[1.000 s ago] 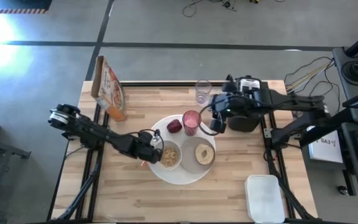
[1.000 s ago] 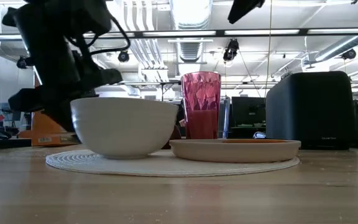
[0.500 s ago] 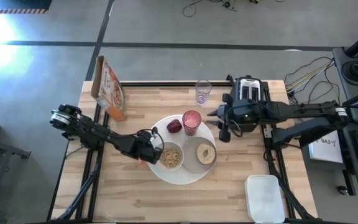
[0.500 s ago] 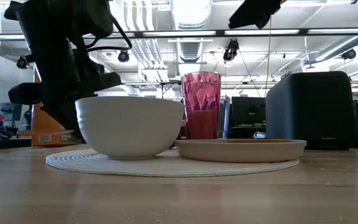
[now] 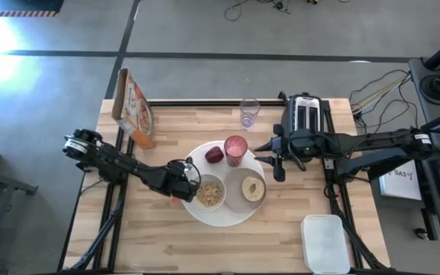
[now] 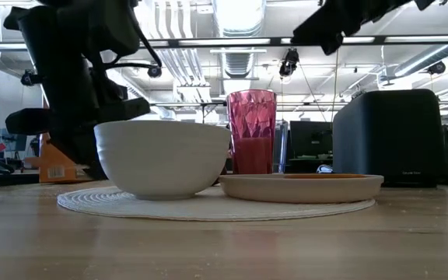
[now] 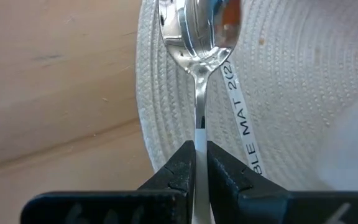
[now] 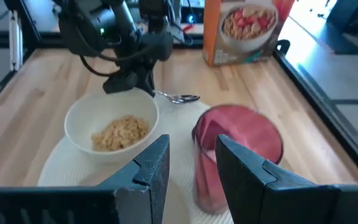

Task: Arrange a breakfast setting
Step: Put the silver spoon on the white table mat to the left of the white bowl, then return to Home Position

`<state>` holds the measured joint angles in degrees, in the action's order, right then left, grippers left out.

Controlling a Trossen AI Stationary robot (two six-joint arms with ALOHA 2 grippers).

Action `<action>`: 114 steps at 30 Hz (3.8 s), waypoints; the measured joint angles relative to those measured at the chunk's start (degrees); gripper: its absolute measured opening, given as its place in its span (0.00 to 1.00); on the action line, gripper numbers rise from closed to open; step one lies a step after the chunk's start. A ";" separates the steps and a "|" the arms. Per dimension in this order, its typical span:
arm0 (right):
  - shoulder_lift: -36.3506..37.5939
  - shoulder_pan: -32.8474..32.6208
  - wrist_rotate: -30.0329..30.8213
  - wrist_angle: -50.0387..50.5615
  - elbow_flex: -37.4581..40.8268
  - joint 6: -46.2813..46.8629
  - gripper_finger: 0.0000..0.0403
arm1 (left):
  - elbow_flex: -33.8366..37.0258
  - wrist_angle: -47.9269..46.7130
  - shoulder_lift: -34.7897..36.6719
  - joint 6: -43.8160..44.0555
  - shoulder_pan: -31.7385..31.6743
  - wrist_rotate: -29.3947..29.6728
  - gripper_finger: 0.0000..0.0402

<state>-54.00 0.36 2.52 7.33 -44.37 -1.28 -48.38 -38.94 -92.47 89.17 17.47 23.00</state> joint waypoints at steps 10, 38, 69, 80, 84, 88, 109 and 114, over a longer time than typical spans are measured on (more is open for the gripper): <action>-1.99 -0.13 0.00 -0.89 2.40 1.22 0.29 | 0.11 0.39 -2.10 -1.19 0.00 -1.98 0.04; -1.90 -0.13 0.00 1.15 2.40 1.50 0.29 | -1.75 0.35 -0.13 -9.86 -0.87 -5.62 0.17; 9.03 -0.24 -4.15 -12.16 17.66 -1.22 0.29 | -1.64 -4.73 35.75 -35.67 8.27 1.18 0.37; 8.00 -1.55 -7.60 -42.97 33.39 7.32 0.29 | 1.84 -0.32 37.49 -53.60 30.79 27.79 0.37; 7.35 -2.49 -7.54 -51.67 37.58 7.28 0.29 | 7.43 -0.37 37.39 -46.05 37.85 38.99 0.37; 7.43 -2.51 -7.52 -54.48 39.41 7.32 0.29 | 13.59 0.74 37.65 -35.94 41.79 44.02 0.37; 6.93 -2.47 -6.89 -53.89 43.19 1.88 0.29 | 32.91 21.11 37.45 -34.41 42.51 43.83 0.37; 6.93 -2.50 -2.41 -51.58 43.68 4.73 0.29 | 37.40 27.60 37.41 -34.57 42.50 43.65 0.37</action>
<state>-47.07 -2.14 0.12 -44.25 -0.69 3.45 -10.98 -11.34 -55.06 54.59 59.97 66.65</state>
